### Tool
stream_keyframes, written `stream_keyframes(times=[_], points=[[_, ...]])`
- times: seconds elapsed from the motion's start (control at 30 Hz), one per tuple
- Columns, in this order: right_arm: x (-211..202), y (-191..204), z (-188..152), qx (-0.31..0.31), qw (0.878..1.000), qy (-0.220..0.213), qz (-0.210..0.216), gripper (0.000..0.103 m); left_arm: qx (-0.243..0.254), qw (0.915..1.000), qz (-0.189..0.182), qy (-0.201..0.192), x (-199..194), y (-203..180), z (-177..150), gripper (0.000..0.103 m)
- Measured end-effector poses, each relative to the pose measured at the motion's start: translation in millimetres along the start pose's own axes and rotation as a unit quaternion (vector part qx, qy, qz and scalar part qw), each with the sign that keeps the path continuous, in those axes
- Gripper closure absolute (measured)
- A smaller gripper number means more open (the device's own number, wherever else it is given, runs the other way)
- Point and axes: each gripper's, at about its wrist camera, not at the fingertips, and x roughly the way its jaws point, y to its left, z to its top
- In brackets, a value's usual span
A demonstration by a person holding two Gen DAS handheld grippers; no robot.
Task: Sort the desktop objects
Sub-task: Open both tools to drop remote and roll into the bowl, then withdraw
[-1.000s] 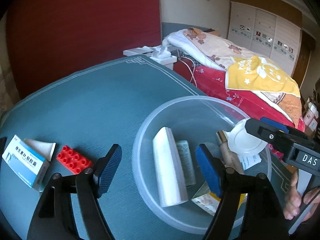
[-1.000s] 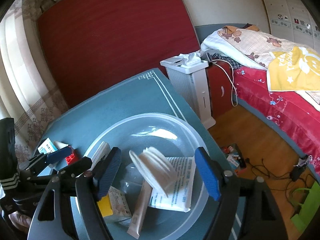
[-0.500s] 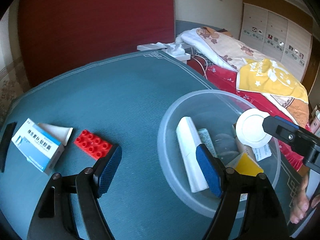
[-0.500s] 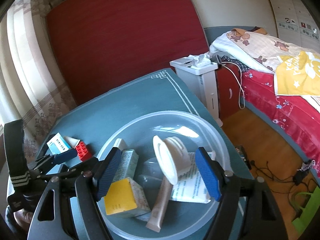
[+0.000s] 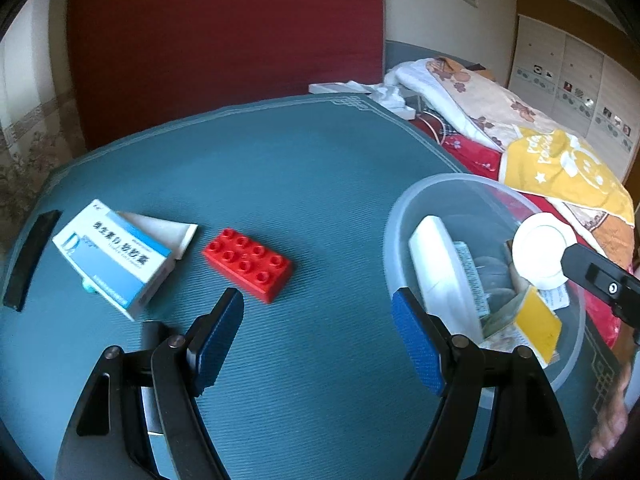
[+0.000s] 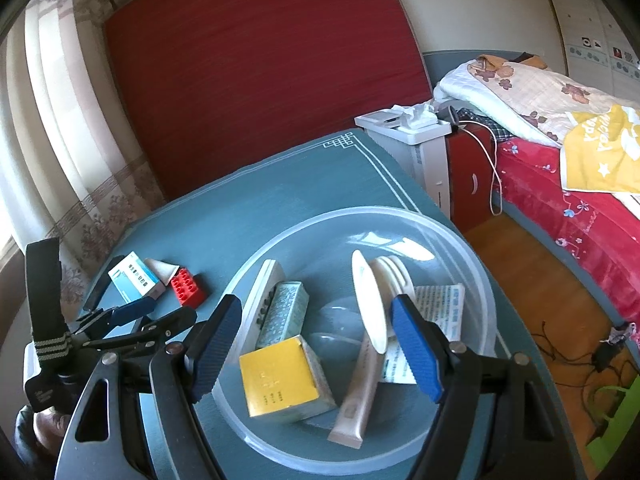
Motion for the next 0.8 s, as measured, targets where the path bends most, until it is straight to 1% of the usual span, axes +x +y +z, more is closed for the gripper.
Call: stream_keyframes(times=[0.1, 0.17, 0.3, 0.47, 0.6, 0.8], points=[[1.3, 3.4, -3.4, -0.002, 1.0, 0.003, -0.001, 0.023, 0.007, 0.9996, 0.028, -0.009, -1.3, 3.1, -3.2, 0.023], [2.3, 6.1, -8.0, -0.005, 1.0, 0.007, -0.007, 0.023, 0.007, 0.9993, 0.035, -0.013, -2.5, 6.1, -5.7, 0.023], [2.1, 11.6, -14.1, -0.006, 1.0, 0.01, -0.013, 0.023, -0.005, 0.9995, 0.03, -0.01, -3.1, 19.4, -9.5, 0.023], [-1.9, 23.9, -13.7, -0.008, 1.0, -0.002, -0.019, 0.023, -0.022, 0.9992, 0.032, -0.014, -8.8, 38.9, -13.6, 0.023], [0.2, 35.9, -12.8, -0.008, 1.0, -0.006, -0.015, 0.023, -0.044, 0.9981, 0.042, -0.014, -12.0, 63.0, -18.3, 0.023], [7.8, 58.8, -14.5, -0.026, 1.0, 0.0, -0.006, 0.023, -0.084, 0.9947, 0.06, -0.005, -10.2, 97.8, -27.2, 0.023]])
